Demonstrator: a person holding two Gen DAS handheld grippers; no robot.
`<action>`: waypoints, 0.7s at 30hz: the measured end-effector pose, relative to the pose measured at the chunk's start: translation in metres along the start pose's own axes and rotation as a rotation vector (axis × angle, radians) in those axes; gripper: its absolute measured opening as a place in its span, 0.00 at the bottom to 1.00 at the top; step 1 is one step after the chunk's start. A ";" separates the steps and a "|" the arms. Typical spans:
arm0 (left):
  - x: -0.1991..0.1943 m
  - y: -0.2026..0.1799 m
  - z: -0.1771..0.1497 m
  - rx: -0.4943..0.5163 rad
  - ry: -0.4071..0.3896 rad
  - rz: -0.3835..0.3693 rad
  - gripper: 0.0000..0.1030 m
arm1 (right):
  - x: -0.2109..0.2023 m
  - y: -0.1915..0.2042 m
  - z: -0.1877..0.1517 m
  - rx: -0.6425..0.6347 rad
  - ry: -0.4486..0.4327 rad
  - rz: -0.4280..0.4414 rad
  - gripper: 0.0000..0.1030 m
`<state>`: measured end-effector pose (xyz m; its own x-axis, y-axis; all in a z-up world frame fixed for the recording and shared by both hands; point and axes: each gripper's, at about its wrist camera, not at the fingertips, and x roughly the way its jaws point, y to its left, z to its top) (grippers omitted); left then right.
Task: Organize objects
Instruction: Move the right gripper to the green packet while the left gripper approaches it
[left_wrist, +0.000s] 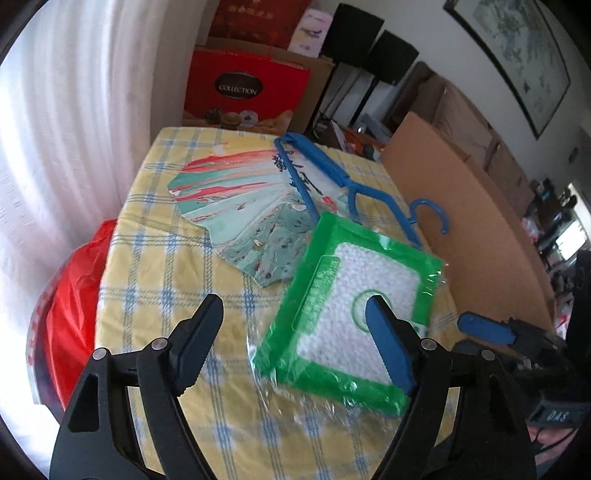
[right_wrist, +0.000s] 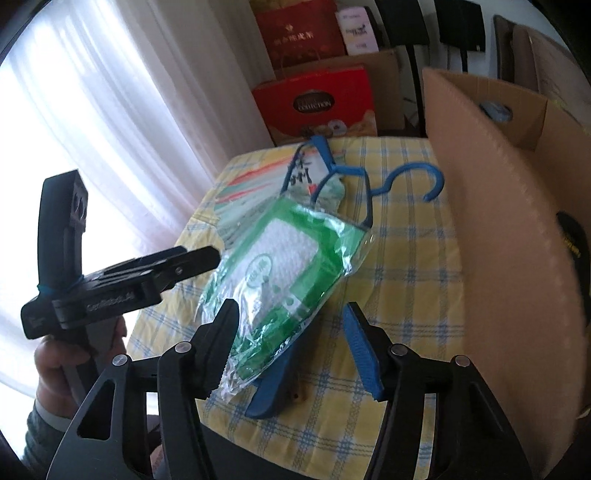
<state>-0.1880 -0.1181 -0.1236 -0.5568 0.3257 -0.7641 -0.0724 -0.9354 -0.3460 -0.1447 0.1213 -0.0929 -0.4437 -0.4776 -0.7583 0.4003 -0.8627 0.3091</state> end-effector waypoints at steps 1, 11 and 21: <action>0.004 0.002 0.002 0.000 0.005 -0.005 0.75 | 0.003 -0.001 -0.001 0.007 0.005 0.002 0.59; 0.033 0.007 0.003 0.012 0.070 -0.080 0.75 | 0.033 -0.016 -0.005 0.059 0.042 -0.020 0.53; 0.032 0.007 0.002 -0.022 0.094 -0.194 0.75 | 0.035 -0.015 0.000 0.065 0.020 0.022 0.35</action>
<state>-0.2079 -0.1144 -0.1499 -0.4543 0.5120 -0.7290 -0.1520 -0.8509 -0.5029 -0.1658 0.1173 -0.1240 -0.4192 -0.4940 -0.7617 0.3563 -0.8612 0.3624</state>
